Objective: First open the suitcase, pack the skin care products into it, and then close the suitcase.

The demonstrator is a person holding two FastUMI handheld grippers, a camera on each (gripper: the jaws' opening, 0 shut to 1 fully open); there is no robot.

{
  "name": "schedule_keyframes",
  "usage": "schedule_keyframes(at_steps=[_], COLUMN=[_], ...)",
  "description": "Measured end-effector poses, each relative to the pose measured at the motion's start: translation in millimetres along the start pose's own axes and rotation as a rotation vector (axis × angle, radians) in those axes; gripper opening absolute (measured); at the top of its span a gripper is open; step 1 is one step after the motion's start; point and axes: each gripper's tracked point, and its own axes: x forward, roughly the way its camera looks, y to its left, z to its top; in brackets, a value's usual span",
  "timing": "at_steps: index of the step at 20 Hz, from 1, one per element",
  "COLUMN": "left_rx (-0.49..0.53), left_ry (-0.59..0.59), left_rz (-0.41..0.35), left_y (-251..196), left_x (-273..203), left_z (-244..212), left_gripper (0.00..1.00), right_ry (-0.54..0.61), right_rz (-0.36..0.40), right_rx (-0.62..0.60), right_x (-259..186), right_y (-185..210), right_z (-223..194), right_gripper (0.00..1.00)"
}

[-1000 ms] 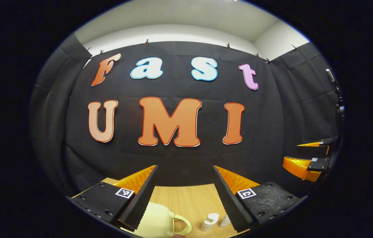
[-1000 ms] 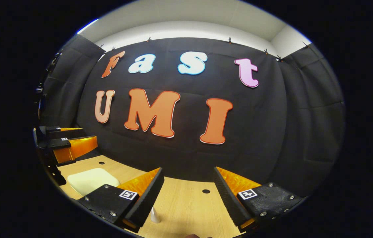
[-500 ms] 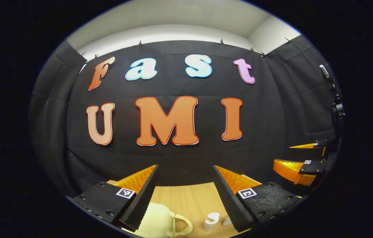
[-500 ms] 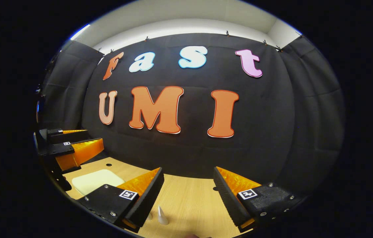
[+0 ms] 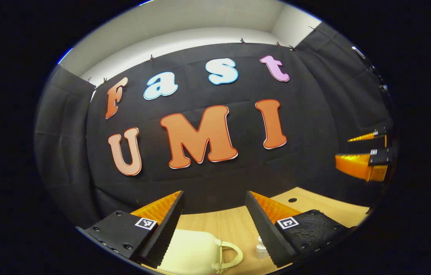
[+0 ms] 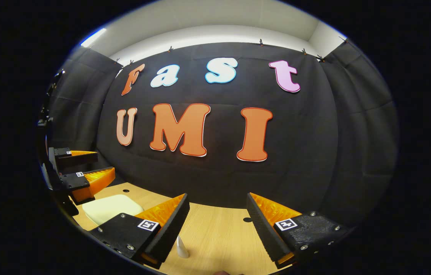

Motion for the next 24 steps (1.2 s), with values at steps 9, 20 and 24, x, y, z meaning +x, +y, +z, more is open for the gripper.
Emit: schedule_keyframes(at_steps=[9,20,24], left_rx=[0.307,0.620,0.742], left_ry=[0.152,0.292,0.301], left_rz=[-0.089,-0.324,-0.374], left_y=[-36.9,-72.2,-76.1], left_x=[4.9,8.4,9.9], left_z=[-99.1,-239.8,-269.0], left_gripper=[0.97,0.95,0.84], right_ry=[0.034,0.100,0.113], right_rz=[0.013,-0.133,-0.152], right_rx=[0.014,-0.023,-0.023], right_x=[-10.3,-15.5,-13.6], right_y=[-25.4,-37.4,-31.2], right_z=[-19.0,-30.3,-30.1], right_gripper=[0.95,0.95,0.95])
